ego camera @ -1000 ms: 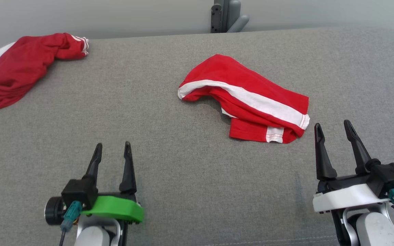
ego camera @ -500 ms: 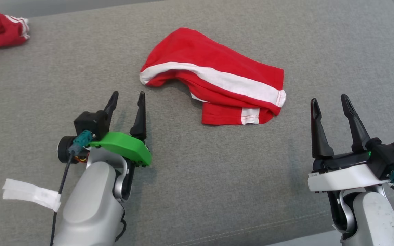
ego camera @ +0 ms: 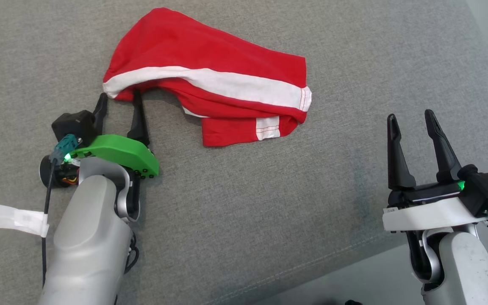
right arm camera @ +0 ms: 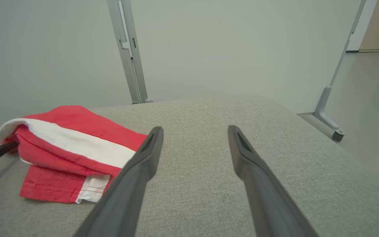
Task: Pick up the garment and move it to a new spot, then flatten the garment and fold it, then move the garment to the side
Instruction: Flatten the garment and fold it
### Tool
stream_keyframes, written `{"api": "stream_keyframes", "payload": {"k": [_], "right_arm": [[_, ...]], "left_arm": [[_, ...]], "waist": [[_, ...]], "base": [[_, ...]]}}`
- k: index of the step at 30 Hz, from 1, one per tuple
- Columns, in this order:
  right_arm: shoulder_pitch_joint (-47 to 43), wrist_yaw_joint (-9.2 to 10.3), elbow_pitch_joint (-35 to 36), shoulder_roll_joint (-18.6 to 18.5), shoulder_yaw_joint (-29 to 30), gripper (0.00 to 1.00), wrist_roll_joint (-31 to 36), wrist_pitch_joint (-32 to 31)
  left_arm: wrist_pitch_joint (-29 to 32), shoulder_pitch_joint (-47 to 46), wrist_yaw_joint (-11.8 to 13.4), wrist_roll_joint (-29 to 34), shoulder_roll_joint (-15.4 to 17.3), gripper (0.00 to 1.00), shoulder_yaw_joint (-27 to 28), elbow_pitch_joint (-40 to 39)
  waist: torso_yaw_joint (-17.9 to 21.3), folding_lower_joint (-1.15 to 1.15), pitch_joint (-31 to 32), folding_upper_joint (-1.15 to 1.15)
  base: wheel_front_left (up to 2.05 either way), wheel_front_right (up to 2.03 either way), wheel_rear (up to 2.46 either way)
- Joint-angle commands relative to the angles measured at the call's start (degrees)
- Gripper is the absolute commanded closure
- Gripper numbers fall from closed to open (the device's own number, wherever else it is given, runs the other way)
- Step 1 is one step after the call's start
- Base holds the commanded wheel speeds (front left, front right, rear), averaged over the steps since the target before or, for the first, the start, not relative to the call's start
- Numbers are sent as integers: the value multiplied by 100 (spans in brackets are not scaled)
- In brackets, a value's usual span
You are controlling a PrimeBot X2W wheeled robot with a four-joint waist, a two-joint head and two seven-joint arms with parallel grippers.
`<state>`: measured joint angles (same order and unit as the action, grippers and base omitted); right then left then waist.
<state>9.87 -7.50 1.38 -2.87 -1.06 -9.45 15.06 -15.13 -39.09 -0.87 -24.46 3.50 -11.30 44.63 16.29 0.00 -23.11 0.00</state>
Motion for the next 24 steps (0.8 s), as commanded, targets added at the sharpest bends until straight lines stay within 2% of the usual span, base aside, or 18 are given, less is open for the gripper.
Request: {"api": "stream_keyframes", "payload": {"k": [1,2,3,4,5,12,19,24], "right_arm": [[71,2,20,-4,-7,0,-13,18],[61,2,17,-3,-3,0,-13,18],[47,2,15,-4,14,0,-11,18],[30,2,12,-4,26,0,-7,18],[14,2,7,-3,29,0,0,18],[-28,2,-22,-5,-15,0,63,18],[-223,2,-81,-6,41,0,153,18],[-358,2,-138,-6,22,0,215,18]], "left_arm": [[-4,-97,45,55,75,6,76,6],[-3,-92,53,61,76,45,119,7],[-3,-77,44,76,69,68,155,7],[-1,-58,26,97,64,97,186,-3],[-1,-36,8,128,58,100,215,-47],[-2,212,-75,348,4,100,332,-457],[-3,794,-142,784,-27,100,257,-1198],[-3,1423,-255,1171,148,100,71,-1713]], "waist": [[134,0,-109,0],[133,0,-98,0],[124,0,-84,0],[109,0,-66,0],[91,0,-47,0],[-115,0,162,0],[-529,0,571,0],[-869,0,897,0]], "base": [[0,0,0],[0,0,0],[0,0,0],[0,0,0],[0,0,0],[0,0,0],[0,0,0],[0,0,0]]}}
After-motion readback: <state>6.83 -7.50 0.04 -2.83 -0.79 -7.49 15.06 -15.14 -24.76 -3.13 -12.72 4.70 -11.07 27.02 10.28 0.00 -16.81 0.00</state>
